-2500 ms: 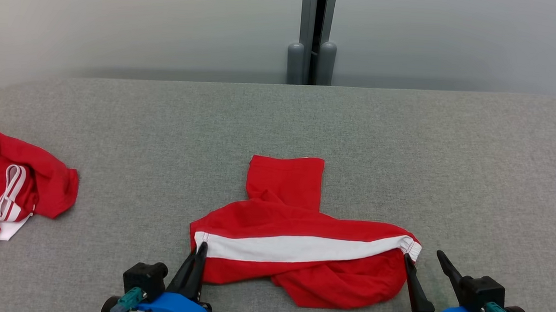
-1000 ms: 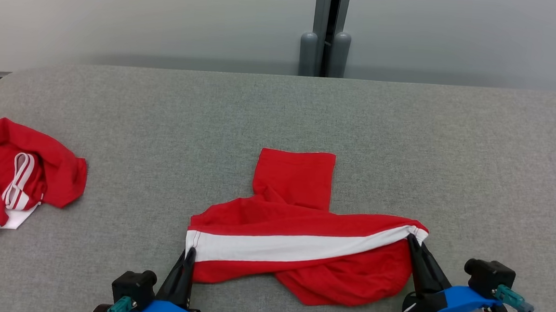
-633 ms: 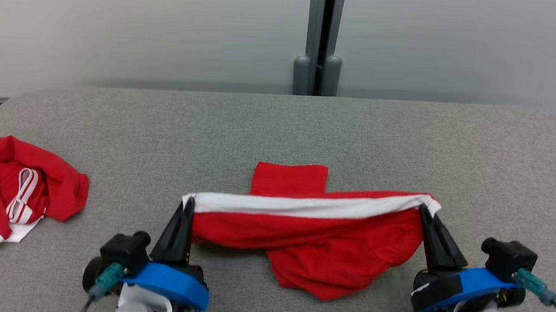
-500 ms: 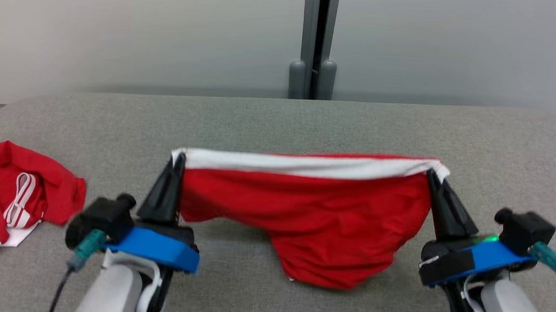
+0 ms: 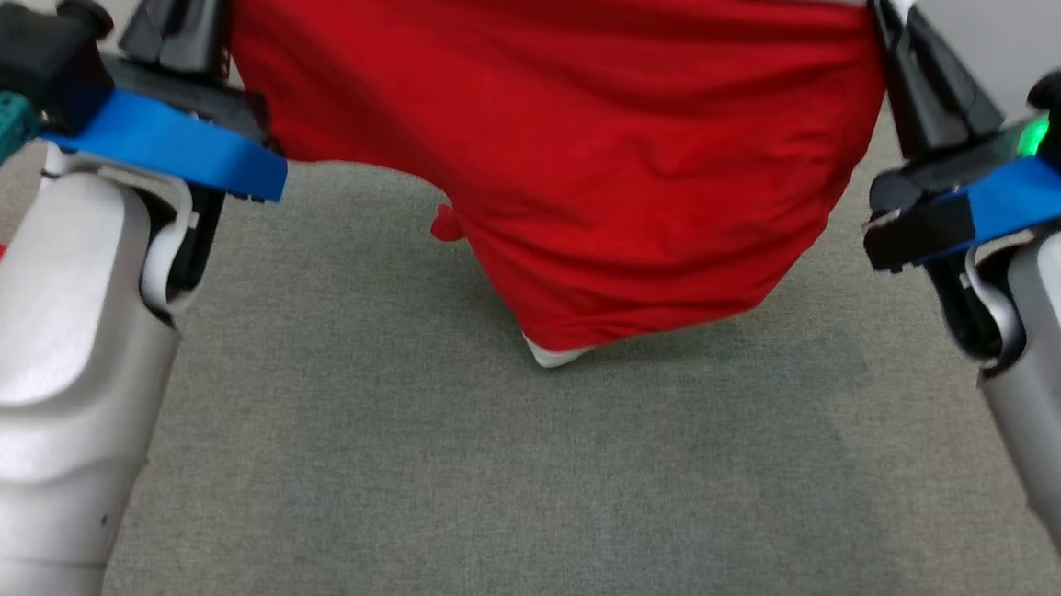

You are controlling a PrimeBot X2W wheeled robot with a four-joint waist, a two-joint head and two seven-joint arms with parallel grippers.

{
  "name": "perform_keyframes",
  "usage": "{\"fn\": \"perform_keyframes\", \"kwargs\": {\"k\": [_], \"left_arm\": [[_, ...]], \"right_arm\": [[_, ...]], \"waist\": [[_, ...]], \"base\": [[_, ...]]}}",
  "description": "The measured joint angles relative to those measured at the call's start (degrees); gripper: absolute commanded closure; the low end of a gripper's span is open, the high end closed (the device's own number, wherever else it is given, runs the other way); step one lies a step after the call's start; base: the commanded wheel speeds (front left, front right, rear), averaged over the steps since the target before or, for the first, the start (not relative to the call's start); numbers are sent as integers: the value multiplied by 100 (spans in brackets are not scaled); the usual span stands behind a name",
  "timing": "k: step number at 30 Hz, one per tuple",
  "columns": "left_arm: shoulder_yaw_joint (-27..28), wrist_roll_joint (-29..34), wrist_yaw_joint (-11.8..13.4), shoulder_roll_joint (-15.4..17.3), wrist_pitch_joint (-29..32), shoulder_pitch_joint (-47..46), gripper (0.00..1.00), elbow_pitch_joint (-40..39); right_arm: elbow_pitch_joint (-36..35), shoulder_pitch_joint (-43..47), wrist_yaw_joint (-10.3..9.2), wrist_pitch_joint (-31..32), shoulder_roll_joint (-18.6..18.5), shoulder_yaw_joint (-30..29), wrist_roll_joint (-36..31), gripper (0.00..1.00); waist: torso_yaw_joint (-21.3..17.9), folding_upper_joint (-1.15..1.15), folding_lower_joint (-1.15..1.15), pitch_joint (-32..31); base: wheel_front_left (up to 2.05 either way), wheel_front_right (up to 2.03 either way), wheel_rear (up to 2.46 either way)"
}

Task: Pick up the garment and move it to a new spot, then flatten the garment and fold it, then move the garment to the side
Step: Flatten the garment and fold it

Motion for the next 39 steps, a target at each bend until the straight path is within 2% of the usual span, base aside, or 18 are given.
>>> {"fn": "perform_keyframes", "kwargs": {"k": [3, 6, 9, 13, 17, 23, 27, 32, 39], "left_arm": [[0, 98, -1, 9, 0, -637, 100, 242], [151, 311, 2, -31, 0, -1286, 100, 233], [445, 416, 9, -153, 0, -1726, 100, -36], [949, 556, 54, -314, -1, -1691, 100, -532], [1094, 687, 43, -438, 0, -560, 100, -511], [1294, 646, 25, -786, 1, 1484, 100, -285], [1194, 539, -1, -1038, 2, 2766, 100, -183], [989, 419, -1, -1162, 1, 3945, 100, -178], [829, 389, -1, -1209, 1, 5016, 100, -167]], "right_arm": [[430, -759, 0, -8, -8, -31, -334, 100], [645, -1440, 0, -26, 49, -332, -755, 100], [370, -1861, 0, -35, 185, -737, -1263, 100], [-65, -1767, 0, -43, 379, -996, -1758, 100], [-103, -833, 0, -42, 488, -750, -1790, 100], [79, 893, 1, -42, 427, -319, -1547, 100], [136, 2056, 3, -42, 497, -401, -1315, 100], [20, 3306, 3, -41, 715, -470, -1004, 100], [-158, 4602, 0, -42, 827, -235, -914, 100]], "waist": [[-6, 0, 0, 279], [18, 0, 0, 538], [78, 0, 1, 747], [206, 0, 1, 876], [311, 0, 0, 752], [460, 0, -2, 393], [550, 0, -3, 81], [650, 0, -3, -343], [675, 0, -4, -931]], "base": [[0, 0, 0], [0, 0, 0], [0, 0, 0], [0, 0, 0], [0, 0, 0], [0, 0, 0], [0, 0, 0], [0, 0, 0], [0, 0, 0]]}}
